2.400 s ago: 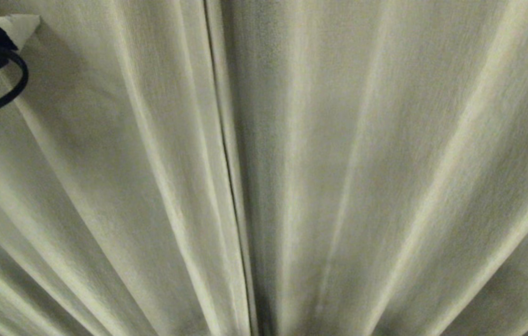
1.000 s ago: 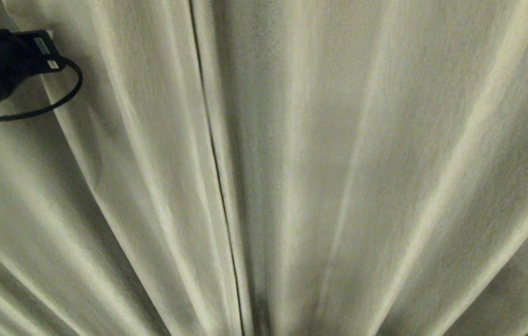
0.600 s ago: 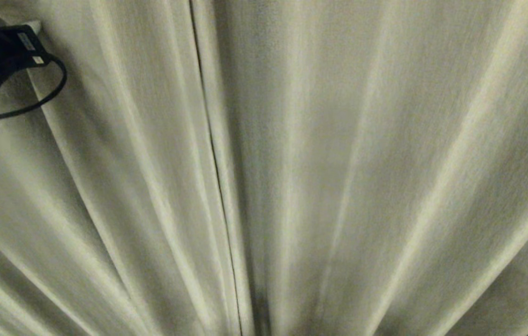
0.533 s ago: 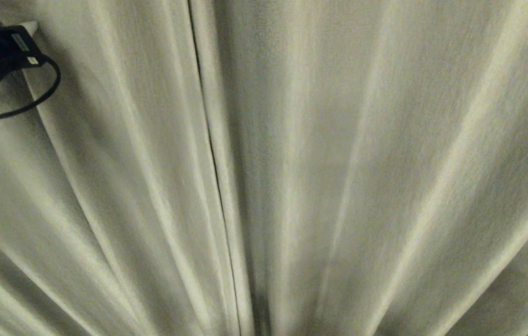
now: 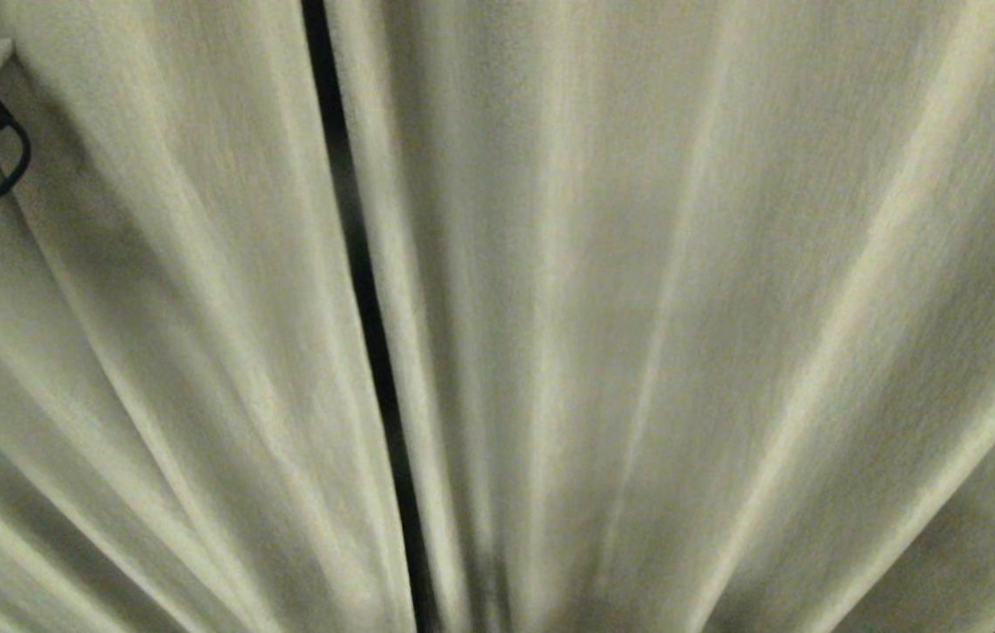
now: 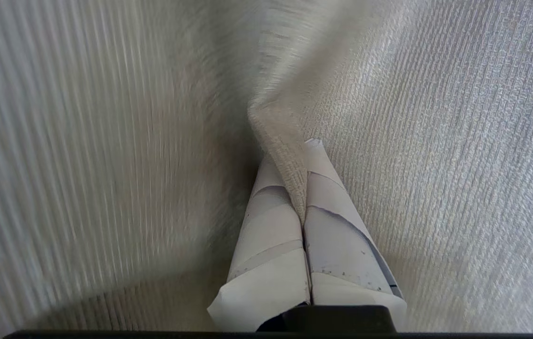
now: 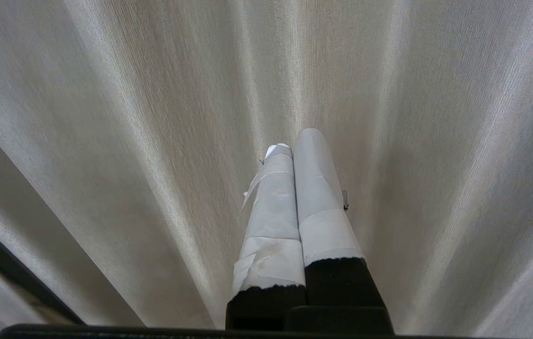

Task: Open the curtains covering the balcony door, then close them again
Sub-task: Pull the outer curtains open on both sides

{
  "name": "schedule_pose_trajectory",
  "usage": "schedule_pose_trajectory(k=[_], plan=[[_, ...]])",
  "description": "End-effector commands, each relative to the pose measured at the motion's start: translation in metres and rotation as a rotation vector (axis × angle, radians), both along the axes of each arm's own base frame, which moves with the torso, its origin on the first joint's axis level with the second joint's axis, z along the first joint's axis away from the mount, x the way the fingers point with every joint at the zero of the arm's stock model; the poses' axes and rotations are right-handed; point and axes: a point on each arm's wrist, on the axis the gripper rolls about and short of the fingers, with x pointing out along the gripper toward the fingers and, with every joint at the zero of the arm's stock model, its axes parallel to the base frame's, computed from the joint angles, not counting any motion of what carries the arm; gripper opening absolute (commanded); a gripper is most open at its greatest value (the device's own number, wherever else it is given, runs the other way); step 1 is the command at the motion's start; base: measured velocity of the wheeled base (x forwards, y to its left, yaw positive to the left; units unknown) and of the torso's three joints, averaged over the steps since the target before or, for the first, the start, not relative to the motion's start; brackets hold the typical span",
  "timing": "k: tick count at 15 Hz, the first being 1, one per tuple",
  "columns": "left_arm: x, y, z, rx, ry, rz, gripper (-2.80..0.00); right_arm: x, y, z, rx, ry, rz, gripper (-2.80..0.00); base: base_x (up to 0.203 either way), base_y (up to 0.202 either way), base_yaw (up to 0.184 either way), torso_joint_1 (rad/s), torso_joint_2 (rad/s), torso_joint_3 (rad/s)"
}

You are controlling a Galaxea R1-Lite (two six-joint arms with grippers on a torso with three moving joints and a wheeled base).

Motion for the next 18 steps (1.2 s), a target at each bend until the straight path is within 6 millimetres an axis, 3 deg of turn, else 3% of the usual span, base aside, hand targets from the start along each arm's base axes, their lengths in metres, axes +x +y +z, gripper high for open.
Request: schedule_pose_trajectory(k=[1, 6, 10, 18], plan=[[0.011, 0.039, -0.001, 0.043, 0.001, 0.0, -2.8, 0.0, 0.0, 0.0, 0.001, -0.001, 0.001, -2.8, 0.0, 0.0, 0.0, 0.0, 0.0, 0.0], [0.014, 0.115, -0.002, 0.122, -0.015, 0.042, -2.8, 0.0, 0.0, 0.0, 0.001, -0.001, 0.001, -2.8, 0.0, 0.0, 0.0, 0.0, 0.0, 0.0], [0.001, 0.168, -0.011, 0.136, -0.019, 0.14, -2.8, 0.0, 0.0, 0.0, 0.001, -0.001, 0.001, -2.8, 0.0, 0.0, 0.0, 0.0, 0.0, 0.0], [-0.033, 0.243, -0.029, 0.14, -0.01, 0.3, -2.8, 0.0, 0.0, 0.0, 0.001, -0.001, -0.001, -2.8, 0.0, 0.0, 0.0, 0.0, 0.0, 0.0]])
